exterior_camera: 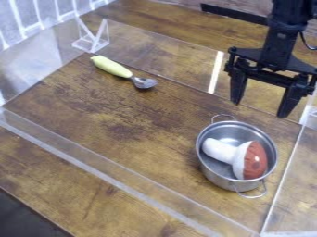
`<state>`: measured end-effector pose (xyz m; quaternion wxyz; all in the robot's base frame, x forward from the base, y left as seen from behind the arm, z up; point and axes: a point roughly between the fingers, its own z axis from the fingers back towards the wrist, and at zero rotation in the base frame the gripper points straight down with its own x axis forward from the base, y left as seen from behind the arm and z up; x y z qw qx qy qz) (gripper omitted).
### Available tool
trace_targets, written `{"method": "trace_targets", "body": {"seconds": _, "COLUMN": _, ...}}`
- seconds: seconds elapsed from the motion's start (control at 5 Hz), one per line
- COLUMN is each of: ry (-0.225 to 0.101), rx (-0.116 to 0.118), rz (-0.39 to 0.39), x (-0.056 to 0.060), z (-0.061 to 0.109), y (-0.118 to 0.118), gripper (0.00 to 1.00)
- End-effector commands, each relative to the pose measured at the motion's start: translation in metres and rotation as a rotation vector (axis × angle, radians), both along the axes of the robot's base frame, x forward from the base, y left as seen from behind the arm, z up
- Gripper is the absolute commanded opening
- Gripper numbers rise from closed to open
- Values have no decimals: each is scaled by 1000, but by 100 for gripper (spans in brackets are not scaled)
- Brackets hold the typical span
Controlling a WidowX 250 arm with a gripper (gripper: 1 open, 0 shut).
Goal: Put the mushroom in the silver pot
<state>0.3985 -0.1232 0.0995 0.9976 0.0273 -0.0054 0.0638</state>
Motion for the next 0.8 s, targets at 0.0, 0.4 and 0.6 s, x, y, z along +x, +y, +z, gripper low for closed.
{"method": "trace_targets", "body": {"seconds": 0.0, "ry": -75, "rx": -19, "rz": 32, "x": 6, "z": 37, "y": 15, "gripper": 100}}
{"method": "trace_targets", "body": {"seconds": 0.4, "ry": -58, "rx": -9, "rz": 88, "x": 7, "z": 35, "y": 48, "gripper": 100}}
{"method": "trace_targets", "body": {"seconds": 0.6, "ry": -50, "rx": -8, "rz": 41, "x": -1, "z": 41, "y": 48, "gripper": 100}}
